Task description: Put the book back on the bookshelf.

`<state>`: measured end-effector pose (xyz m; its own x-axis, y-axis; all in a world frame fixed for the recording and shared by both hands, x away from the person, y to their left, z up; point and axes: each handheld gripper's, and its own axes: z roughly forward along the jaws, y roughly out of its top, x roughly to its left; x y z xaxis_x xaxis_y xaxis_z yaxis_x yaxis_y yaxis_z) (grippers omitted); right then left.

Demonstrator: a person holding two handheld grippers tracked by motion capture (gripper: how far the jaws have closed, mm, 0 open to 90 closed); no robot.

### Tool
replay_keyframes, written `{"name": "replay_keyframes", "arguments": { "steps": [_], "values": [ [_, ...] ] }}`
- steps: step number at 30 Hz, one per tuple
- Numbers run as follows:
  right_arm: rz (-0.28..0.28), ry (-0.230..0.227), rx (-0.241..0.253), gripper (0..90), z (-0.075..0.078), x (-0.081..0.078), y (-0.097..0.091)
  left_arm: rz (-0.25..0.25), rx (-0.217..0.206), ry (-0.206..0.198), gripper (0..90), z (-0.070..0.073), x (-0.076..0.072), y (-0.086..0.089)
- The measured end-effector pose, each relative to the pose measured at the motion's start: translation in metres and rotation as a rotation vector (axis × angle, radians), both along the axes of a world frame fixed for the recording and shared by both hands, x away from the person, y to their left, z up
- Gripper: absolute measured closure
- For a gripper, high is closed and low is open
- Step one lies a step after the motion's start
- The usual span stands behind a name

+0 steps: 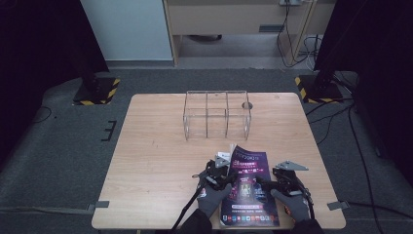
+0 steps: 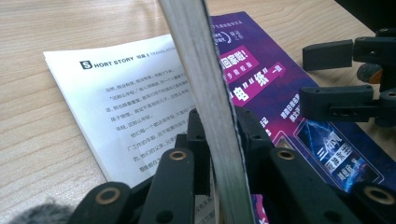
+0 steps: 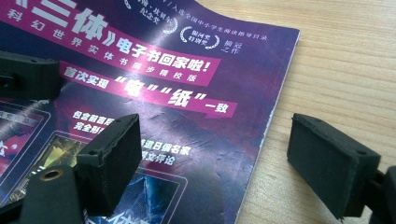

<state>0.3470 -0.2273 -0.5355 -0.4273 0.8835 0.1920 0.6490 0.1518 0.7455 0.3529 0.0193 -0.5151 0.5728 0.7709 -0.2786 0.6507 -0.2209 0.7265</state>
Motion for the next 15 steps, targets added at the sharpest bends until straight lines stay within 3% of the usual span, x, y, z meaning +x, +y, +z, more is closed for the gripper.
{"name": "replay_keyframes", "arguments": {
  "steps": [15],
  "values": [
    [-0.021,-0.011,0.024,18.1,0.004,0.000,-0.005,-0.010,-0.034,-0.015,82.7,0.012,-0.005,0.000]
  ]
}}
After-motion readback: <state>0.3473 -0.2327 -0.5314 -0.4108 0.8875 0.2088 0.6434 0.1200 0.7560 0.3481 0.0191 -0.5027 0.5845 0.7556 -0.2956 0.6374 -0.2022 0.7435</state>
